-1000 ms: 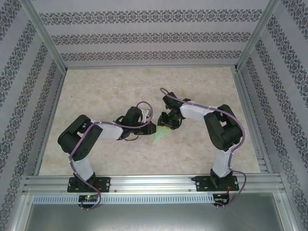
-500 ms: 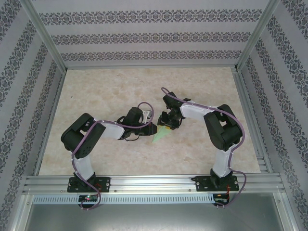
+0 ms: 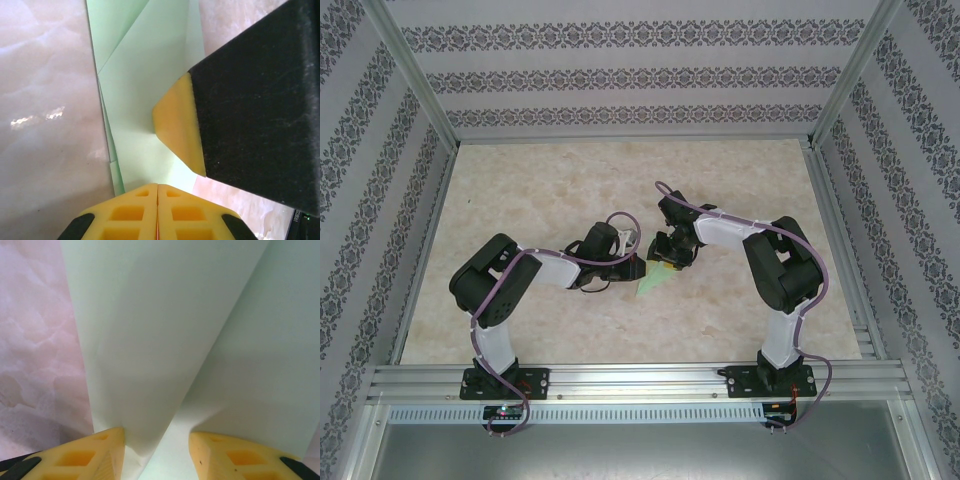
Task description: Fold a paper plane with a square sheet of paper (pick it up from the middle)
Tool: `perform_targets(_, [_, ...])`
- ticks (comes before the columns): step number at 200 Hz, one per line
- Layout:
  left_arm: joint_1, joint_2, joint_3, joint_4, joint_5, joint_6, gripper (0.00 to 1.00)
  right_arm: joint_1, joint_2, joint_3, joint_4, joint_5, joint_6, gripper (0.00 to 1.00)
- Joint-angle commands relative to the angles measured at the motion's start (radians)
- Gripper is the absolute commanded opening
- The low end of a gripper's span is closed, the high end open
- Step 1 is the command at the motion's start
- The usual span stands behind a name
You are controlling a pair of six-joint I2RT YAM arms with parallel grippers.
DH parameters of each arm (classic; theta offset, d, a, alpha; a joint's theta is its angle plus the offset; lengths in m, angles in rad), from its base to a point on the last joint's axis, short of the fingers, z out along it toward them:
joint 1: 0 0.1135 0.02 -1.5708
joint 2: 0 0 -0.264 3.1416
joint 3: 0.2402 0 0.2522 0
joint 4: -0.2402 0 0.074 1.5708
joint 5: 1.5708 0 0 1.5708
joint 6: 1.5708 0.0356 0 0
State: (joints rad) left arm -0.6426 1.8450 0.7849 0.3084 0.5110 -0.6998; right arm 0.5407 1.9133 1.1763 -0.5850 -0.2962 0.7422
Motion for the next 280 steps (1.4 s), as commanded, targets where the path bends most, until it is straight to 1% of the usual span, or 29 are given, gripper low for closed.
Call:
perform_targets(1, [-0.002,0.01,0.023,-0.04,-0.021,0.029,0.08,-0.002,0.111,-0.058,-0.058,0.065,0.016,0.43])
perform_targets(93, [-0.003,0.031,0.031,-0.072,-0.037,0.033,0.08,-0.001,0.112,-0.061,-0.055,0.061,0.015,0.43])
perform_targets(136, [-0.003,0.031,0.043,-0.147,-0.074,0.049,0.07,-0.002,0.091,-0.051,-0.058,0.05,0.01,0.43])
perform_targets(164, [-0.005,0.036,0.05,-0.204,-0.095,0.059,0.06,-0.015,0.011,-0.031,-0.057,0.035,-0.003,0.43])
perform_targets(186, [-0.005,0.049,0.055,-0.229,-0.099,0.065,0.05,-0.028,-0.092,-0.024,-0.037,0.024,-0.02,0.43])
perform_targets(214, [-0.005,0.057,0.063,-0.256,-0.104,0.072,0.04,-0.047,-0.215,-0.066,0.024,0.0,-0.04,0.43])
perform_targets(236, [-0.006,0.062,0.068,-0.271,-0.107,0.075,0.03,-0.051,-0.265,-0.119,0.102,-0.043,-0.057,0.37])
perform_targets(246, [-0.005,0.063,0.074,-0.28,-0.112,0.075,0.03,-0.051,-0.262,-0.137,0.142,-0.075,-0.056,0.31])
perform_targets(259, [-0.006,0.063,0.077,-0.287,-0.114,0.076,0.03,-0.05,-0.246,-0.151,0.183,-0.108,-0.054,0.21])
perform_targets(280, [-0.005,0.063,0.081,-0.29,-0.108,0.08,0.03,-0.048,-0.213,-0.168,0.264,-0.164,-0.041,0.14])
